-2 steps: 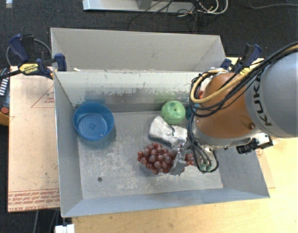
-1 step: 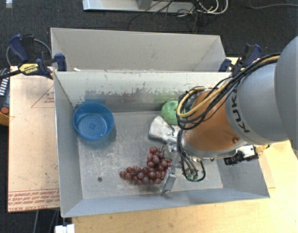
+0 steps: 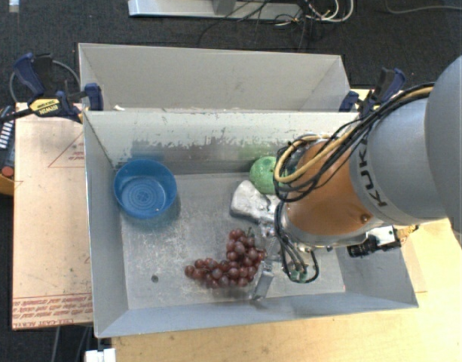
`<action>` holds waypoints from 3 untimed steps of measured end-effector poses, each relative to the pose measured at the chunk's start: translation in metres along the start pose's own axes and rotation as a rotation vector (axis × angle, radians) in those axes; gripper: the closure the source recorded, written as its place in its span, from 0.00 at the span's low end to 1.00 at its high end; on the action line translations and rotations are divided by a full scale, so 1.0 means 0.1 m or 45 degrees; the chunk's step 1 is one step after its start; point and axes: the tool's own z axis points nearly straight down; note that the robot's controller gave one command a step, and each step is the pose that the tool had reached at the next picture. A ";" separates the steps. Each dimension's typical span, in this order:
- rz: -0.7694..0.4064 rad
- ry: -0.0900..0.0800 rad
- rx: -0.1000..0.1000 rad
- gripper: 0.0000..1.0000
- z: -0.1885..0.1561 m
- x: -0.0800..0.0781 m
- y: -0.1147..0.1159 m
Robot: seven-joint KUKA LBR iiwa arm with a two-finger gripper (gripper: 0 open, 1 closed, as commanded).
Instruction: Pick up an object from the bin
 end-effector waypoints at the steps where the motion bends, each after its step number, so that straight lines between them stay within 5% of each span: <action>1: 0.005 -0.030 -0.005 0.00 0.20 0.11 0.37; 2: 0.047 -0.022 -0.001 1.00 0.21 -0.11 0.53; 3: 0.048 -0.022 -0.001 1.00 0.21 -0.11 0.53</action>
Offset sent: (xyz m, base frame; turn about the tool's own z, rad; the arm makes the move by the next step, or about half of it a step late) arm 0.0210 0.0507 -0.0244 0.0368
